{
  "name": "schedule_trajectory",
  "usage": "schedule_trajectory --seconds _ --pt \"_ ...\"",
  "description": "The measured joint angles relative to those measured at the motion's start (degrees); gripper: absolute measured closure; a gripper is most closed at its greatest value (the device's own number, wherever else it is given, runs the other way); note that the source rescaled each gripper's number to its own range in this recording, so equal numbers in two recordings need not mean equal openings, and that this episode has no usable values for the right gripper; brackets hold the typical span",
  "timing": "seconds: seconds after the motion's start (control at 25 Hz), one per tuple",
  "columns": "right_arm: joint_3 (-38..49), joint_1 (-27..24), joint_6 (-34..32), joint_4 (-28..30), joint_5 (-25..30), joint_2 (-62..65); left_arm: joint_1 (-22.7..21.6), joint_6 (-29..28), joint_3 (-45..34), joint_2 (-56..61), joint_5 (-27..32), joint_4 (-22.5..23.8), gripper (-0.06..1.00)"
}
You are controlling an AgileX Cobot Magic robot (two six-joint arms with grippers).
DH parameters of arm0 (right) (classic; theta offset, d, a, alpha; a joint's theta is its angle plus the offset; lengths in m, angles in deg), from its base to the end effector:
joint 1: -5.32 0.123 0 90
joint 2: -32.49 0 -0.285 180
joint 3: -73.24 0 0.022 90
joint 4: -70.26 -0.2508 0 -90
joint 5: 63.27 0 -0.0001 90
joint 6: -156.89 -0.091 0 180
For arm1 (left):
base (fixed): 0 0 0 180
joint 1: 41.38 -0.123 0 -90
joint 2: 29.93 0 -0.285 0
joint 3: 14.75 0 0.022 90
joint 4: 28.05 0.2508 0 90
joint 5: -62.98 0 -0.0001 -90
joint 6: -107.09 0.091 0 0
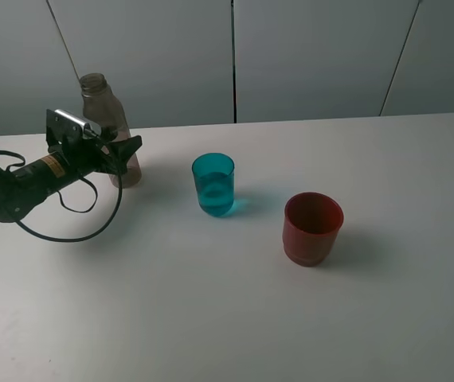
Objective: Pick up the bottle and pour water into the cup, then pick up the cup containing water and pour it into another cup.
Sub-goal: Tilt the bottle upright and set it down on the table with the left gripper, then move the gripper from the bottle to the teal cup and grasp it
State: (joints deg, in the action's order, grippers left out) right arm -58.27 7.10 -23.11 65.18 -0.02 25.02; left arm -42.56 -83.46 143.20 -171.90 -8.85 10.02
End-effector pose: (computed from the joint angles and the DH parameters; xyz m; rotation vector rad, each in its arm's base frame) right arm -0.0081 0.0070 0.2744 -0.0391 2.0793 0.1257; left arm 0.3890 -0.0453 0.0549 0.4949 1.6120 -0.4692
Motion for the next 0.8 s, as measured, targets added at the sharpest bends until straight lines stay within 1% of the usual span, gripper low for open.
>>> schedule_trajectory --seconds 0.28,0.32,0.36,0.4,0.44,0.48,0.56,0.8 --pt "0.00 0.00 0.32 0.00 0.00 0.00 0.00 0.11 0.00 0.00 -0.09 -0.04 0.91" --pt "0.00 0.00 0.32 0.00 0.00 0.00 0.00 0.11 0.00 0.00 -0.09 -0.04 0.89" --pt "0.00 0.00 0.32 0.00 0.00 0.00 0.00 0.35 0.00 0.00 0.44 -0.04 0.70" --pt "0.00 0.00 0.32 0.00 0.00 0.00 0.00 0.35 0.00 -0.24 1.05 -0.04 0.24" --pt "0.00 0.00 0.32 0.00 0.00 0.00 0.00 0.35 0.00 -0.51 1.52 0.07 0.12" --pt "0.00 0.00 0.32 0.00 0.00 0.00 0.00 0.35 0.00 -0.81 2.04 0.07 0.07" --pt "0.00 0.00 0.32 0.00 0.00 0.00 0.00 0.35 0.00 -0.84 2.34 0.30 0.03" --pt "0.00 0.00 0.43 0.00 0.00 0.00 0.00 0.35 0.00 0.86 2.70 0.65 0.03"
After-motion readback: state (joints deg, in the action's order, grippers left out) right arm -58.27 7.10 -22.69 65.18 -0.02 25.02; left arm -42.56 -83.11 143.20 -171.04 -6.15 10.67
